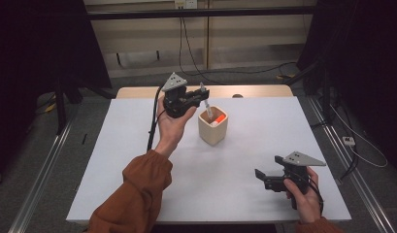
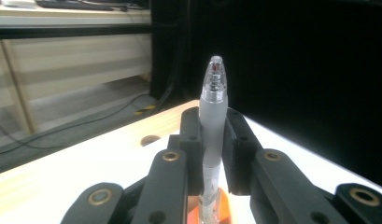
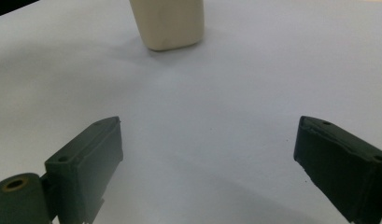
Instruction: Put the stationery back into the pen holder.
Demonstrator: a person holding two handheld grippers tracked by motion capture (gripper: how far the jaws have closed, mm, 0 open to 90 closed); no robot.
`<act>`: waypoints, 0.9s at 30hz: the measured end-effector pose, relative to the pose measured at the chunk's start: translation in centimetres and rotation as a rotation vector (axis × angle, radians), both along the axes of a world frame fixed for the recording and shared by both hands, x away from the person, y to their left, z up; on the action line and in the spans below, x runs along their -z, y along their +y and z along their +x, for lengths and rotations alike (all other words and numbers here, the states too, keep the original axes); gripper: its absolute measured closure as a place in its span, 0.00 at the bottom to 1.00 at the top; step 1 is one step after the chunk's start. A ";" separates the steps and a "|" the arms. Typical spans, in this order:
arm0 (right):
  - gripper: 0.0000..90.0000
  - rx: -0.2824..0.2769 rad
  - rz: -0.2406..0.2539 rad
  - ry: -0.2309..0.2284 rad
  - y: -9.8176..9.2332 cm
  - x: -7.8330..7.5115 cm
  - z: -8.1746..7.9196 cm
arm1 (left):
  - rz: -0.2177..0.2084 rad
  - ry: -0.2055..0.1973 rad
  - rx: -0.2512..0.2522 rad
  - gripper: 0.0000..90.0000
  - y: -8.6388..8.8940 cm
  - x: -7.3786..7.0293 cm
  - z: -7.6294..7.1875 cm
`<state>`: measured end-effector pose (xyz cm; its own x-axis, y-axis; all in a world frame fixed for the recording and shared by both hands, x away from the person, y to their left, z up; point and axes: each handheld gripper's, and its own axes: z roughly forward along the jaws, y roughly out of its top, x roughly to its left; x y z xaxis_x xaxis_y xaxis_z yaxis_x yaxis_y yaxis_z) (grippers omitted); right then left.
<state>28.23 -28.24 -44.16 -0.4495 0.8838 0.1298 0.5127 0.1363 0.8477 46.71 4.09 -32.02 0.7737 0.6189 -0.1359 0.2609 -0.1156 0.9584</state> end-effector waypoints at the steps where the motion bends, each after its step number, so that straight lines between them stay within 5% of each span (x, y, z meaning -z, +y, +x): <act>1: 0.09 -0.001 0.001 0.001 0.0 0.0 0.0 | 0.004 0.001 -0.001 0.89 0.0 0.1 0.2; 27: 0.09 -0.015 -0.006 0.005 0.2 0.1 0.0 | 0.083 0.038 -0.031 0.89 -0.7 2.4 1.3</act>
